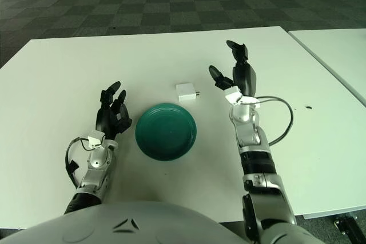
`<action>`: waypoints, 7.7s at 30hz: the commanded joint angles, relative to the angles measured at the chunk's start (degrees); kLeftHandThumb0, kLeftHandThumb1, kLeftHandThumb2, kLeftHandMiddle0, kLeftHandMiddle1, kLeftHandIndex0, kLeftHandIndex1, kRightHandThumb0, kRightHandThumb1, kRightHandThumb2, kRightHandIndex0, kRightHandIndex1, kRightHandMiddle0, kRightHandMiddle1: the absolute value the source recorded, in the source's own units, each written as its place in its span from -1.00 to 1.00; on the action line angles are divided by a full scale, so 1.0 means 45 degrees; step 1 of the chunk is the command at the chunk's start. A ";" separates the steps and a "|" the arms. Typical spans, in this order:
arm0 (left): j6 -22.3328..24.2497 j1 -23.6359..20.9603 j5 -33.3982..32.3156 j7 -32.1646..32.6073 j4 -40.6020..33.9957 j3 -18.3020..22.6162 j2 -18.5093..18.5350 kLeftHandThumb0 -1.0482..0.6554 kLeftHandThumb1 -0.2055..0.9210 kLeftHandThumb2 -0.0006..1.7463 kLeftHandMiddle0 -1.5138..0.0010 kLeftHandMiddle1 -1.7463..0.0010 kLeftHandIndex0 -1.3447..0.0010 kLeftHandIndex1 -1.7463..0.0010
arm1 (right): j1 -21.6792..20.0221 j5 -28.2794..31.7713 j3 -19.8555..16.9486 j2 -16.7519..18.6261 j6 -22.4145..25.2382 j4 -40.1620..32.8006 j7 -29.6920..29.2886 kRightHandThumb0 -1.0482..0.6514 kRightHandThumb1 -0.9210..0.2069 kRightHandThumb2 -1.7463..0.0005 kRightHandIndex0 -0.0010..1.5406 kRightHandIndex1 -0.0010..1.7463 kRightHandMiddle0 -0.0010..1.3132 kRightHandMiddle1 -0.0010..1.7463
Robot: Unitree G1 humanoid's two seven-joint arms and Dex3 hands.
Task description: Put the charger into the plate.
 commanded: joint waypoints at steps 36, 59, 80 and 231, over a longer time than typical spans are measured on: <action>-0.0272 0.0879 0.0429 0.0728 0.0377 -0.0668 -0.0581 -0.83 1.00 0.16 0.41 0.97 0.70 -0.07 | -0.6960 -0.4651 0.7115 -0.0149 0.0522 0.9586 -0.0354 -0.65 -1.00 0.44 -0.70 -1.00 -1.00 -0.36; 0.0062 0.1082 -0.0442 0.0079 0.0167 -0.0732 -0.0458 -0.90 1.00 0.21 0.45 1.00 0.94 0.05 | -0.6464 -0.4696 0.8232 -0.0366 0.0450 0.9887 -0.0092 -0.65 -1.00 0.40 -0.73 -0.99 -1.00 -0.45; -0.0179 0.0991 0.0000 0.0300 0.0282 -0.0852 -0.0398 -0.92 1.00 0.25 0.42 0.99 0.92 0.05 | -0.6024 -0.4722 0.8968 -0.0285 0.0117 1.0639 -0.0254 -0.62 -1.00 0.43 -0.70 -0.99 -1.00 -0.45; -0.0202 0.1222 -0.0269 -0.0016 0.0121 -0.0965 -0.0497 -0.94 1.00 0.24 0.44 0.98 0.95 0.06 | -0.4809 -0.4752 1.0944 -0.0172 -0.0292 1.0925 0.1249 -0.88 -1.00 0.04 -0.77 -1.00 -1.00 -0.58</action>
